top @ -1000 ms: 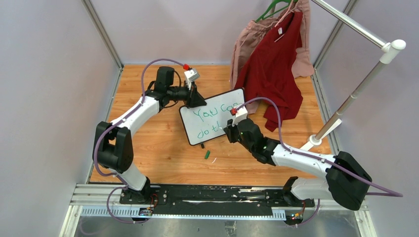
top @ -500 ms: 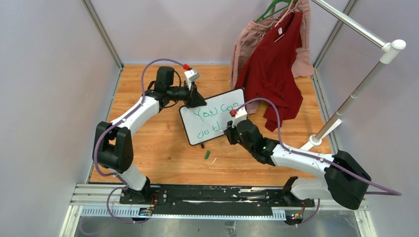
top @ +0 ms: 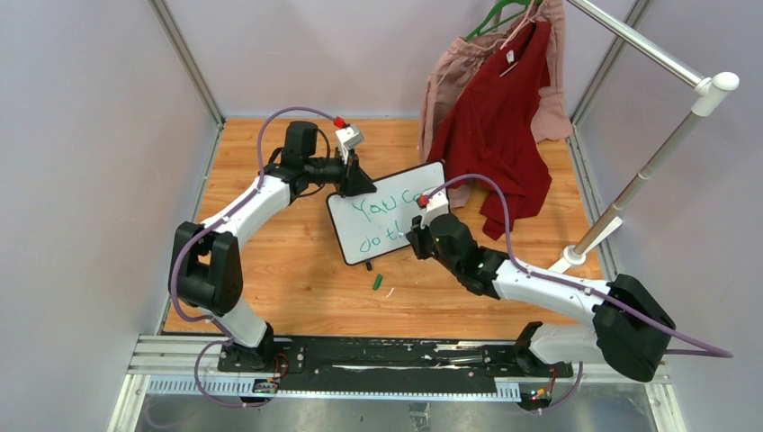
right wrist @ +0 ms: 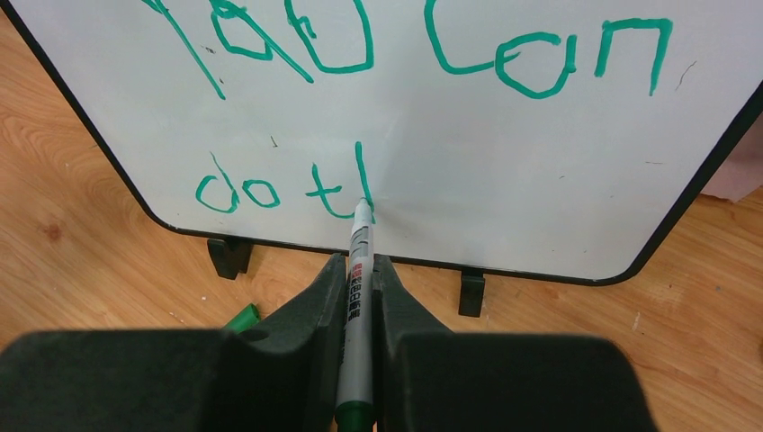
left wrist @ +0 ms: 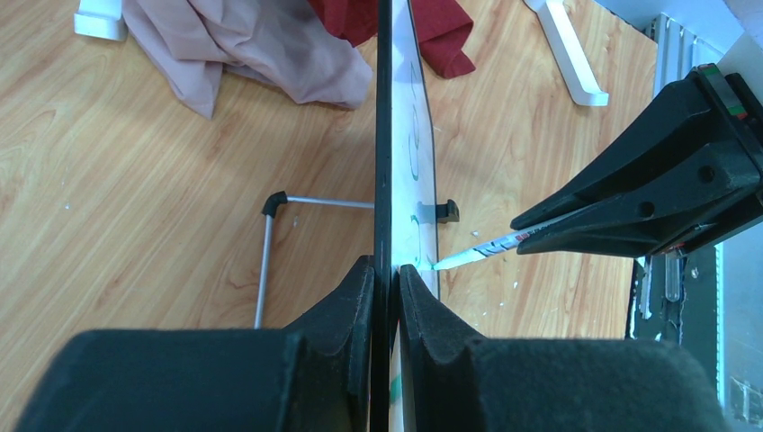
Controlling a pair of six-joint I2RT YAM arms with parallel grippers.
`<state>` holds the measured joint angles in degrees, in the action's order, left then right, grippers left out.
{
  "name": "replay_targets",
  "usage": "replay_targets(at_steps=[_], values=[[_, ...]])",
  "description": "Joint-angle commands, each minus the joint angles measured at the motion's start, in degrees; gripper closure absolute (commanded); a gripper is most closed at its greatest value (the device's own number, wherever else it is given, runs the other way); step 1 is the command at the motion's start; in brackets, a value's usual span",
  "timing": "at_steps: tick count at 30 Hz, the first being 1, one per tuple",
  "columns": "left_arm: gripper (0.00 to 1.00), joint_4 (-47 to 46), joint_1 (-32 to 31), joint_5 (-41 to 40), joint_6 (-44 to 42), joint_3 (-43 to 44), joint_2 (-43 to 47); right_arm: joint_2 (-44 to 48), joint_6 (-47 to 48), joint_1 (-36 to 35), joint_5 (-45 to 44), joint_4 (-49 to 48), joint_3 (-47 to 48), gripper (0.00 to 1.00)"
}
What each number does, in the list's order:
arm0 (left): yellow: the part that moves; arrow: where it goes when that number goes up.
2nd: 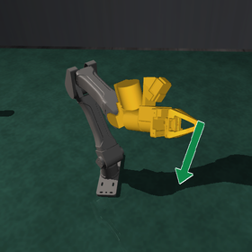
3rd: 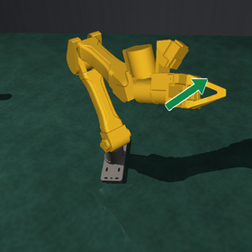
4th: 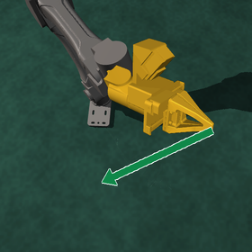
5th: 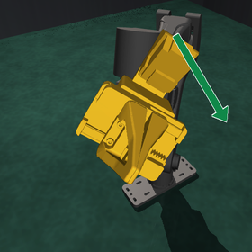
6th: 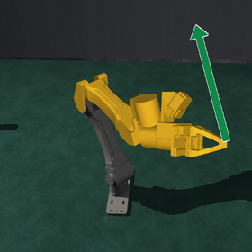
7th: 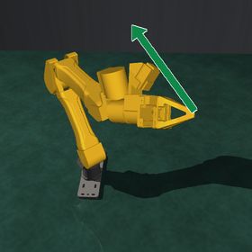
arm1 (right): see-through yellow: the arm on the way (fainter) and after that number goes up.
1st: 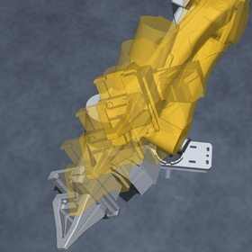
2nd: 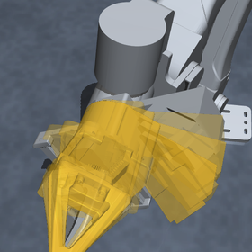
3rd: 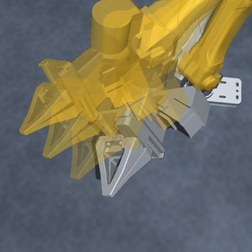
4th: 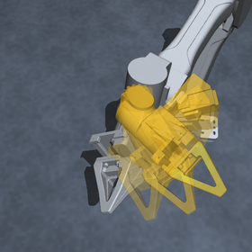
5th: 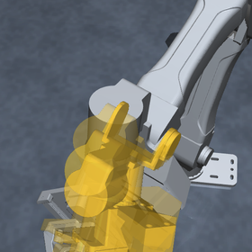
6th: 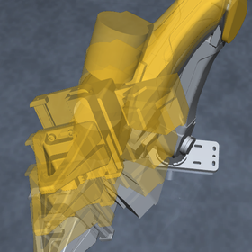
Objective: Write a sentence on the whiteboard
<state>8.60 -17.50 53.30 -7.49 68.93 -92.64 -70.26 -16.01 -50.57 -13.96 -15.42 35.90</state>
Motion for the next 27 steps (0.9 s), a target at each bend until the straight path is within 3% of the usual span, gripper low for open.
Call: replay_targets(at_steps=[1,27], values=[[1.0,-1.02,-0.61,-0.87,-2.23,-0.9,1.41,-0.55,1.21,0.82,-1.55,-0.22,2.18,1.0],[1.0,-0.91,-0.7,-0.95,-2.2,-0.97,1.32,1.55,1.9,4.03,-2.12,0.29,2.16,1.0]])
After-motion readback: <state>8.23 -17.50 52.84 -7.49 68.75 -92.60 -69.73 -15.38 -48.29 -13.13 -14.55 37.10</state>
